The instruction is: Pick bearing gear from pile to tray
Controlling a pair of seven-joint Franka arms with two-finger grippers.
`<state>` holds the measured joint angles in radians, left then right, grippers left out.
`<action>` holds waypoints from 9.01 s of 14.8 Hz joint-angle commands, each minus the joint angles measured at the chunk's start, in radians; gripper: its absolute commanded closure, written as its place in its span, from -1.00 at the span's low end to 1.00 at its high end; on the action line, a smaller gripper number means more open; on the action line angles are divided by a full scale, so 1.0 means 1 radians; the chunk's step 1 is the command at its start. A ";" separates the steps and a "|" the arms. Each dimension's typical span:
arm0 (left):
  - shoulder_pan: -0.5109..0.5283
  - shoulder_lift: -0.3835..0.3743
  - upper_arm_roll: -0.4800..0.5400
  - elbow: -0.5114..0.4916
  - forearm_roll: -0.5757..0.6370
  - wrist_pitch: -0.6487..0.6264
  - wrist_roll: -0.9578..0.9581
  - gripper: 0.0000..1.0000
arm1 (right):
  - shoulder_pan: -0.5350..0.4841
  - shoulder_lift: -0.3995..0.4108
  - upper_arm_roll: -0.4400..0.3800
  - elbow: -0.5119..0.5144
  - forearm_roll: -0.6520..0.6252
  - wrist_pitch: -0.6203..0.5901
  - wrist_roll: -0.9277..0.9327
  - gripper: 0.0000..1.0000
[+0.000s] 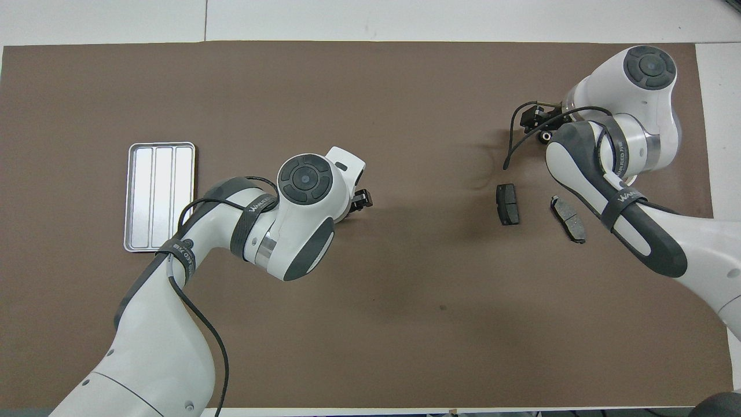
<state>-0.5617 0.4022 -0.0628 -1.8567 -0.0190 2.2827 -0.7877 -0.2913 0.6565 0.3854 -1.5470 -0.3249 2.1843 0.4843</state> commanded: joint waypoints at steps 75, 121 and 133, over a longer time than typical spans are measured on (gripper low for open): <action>0.103 -0.261 0.005 -0.106 0.043 -0.176 0.165 -1.00 | 0.150 -0.190 0.103 0.059 0.102 -0.233 0.159 -1.00; 0.441 -0.241 0.001 0.070 0.022 -0.431 0.682 1.00 | 0.247 -0.719 -0.286 -0.077 0.351 -0.686 -0.417 -1.00; 0.617 -0.198 0.006 -0.246 0.022 0.100 0.958 1.00 | 0.308 -0.719 -0.350 -0.076 0.348 -0.686 -0.429 -1.00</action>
<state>0.0474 0.2052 -0.0521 -2.0858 0.0140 2.3428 0.1536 -0.0136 -0.0636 0.0740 -1.6285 -0.0001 1.4944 0.0508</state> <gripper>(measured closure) 0.639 0.000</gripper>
